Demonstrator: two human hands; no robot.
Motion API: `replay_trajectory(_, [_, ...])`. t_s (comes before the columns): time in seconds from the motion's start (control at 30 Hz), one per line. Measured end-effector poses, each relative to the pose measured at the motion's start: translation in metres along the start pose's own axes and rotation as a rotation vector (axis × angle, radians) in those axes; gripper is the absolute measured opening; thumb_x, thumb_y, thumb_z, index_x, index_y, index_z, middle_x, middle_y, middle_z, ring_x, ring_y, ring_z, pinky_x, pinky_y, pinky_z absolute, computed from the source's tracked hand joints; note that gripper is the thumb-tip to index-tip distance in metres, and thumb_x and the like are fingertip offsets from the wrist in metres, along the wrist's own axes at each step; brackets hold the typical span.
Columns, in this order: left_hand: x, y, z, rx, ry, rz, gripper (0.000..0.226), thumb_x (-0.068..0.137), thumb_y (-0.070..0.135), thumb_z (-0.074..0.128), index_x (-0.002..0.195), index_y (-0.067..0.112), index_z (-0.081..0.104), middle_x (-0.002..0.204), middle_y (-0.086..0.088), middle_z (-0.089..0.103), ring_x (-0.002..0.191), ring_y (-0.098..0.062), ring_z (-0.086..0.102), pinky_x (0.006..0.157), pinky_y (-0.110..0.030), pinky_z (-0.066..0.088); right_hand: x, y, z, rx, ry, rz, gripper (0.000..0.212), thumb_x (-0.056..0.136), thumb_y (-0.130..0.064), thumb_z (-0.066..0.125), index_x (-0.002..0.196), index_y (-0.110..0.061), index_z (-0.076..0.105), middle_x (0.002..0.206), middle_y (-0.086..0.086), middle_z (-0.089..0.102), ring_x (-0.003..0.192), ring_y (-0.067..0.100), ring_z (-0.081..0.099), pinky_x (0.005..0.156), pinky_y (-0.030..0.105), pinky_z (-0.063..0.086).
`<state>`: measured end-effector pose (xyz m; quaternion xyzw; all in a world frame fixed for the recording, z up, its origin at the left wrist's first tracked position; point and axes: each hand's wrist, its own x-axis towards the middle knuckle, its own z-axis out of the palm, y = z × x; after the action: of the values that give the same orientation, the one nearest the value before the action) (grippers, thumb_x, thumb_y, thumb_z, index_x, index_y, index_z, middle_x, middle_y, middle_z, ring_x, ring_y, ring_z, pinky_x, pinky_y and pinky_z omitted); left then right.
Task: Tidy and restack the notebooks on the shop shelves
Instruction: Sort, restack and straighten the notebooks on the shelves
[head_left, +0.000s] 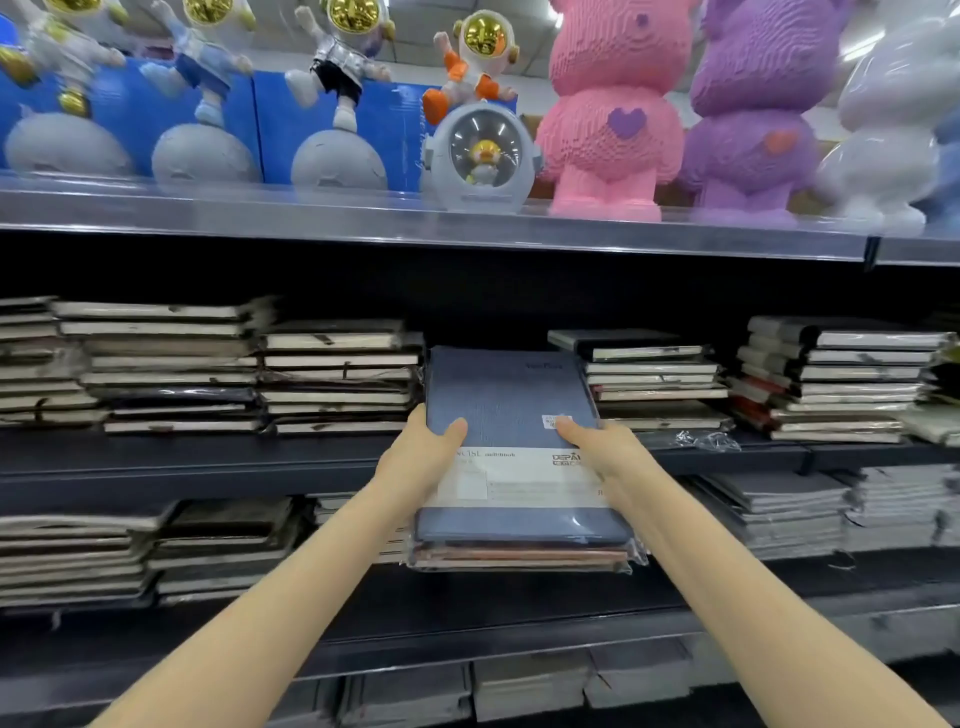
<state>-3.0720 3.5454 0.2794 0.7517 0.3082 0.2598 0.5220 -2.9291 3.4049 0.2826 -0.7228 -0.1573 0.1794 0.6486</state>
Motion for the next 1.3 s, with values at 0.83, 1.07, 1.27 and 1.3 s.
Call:
replay_trajectory(0.83, [-0.039,0.014,-0.013,-0.307,-0.114,-0.213,0.026,0.091,0.029,0.059,0.110,0.011,0.057,0.083,-0.006,0.060,0.072,-0.021,0.057,0.049,-0.025,0.039,-0.081,-0.001,-0.053,0.093,-0.262,-0.102,0.034,0.080,-0.014,0.074,0.104,-0.029,0.057,0.101,0.003,0.071,0.083,0.020,0.068,0.068,0.037,0.056])
replay_trajectory(1.07, [-0.053,0.008,-0.001,-0.280,0.023,0.022,0.055,0.092,0.028,0.055,0.144,0.023,0.038,0.136,0.004,0.050,0.115,-0.019,0.052,0.096,-0.037,0.042,-0.088,0.005,-0.032,0.150,-0.080,-0.094,0.015,0.088,-0.008,0.060,0.102,-0.009,0.067,0.084,0.003,0.068,0.069,0.019,0.063,0.059,0.032,0.051])
replay_trajectory(1.27, [-0.076,0.004,-0.001,-0.287,0.054,0.146,0.058,0.088,0.032,0.058,0.143,0.027,0.040,0.140,0.012,0.048,0.127,-0.015,0.044,0.108,-0.038,0.035,-0.110,0.009,-0.044,0.196,-0.059,-0.140,0.015,0.085,-0.003,0.059,0.088,-0.013,0.071,0.067,-0.003,0.070,0.064,0.018,0.063,0.060,0.031,0.048])
replay_trajectory(1.3, [-0.081,0.006,0.000,-0.317,0.054,0.168,0.055,0.091,0.028,0.057,0.143,0.025,0.040,0.136,0.012,0.049,0.124,-0.013,0.046,0.105,-0.032,0.036,-0.113,0.008,-0.048,0.192,-0.057,-0.165,0.016,0.084,-0.004,0.060,0.089,-0.014,0.072,0.070,-0.003,0.071,0.071,0.020,0.063,0.066,0.033,0.048])
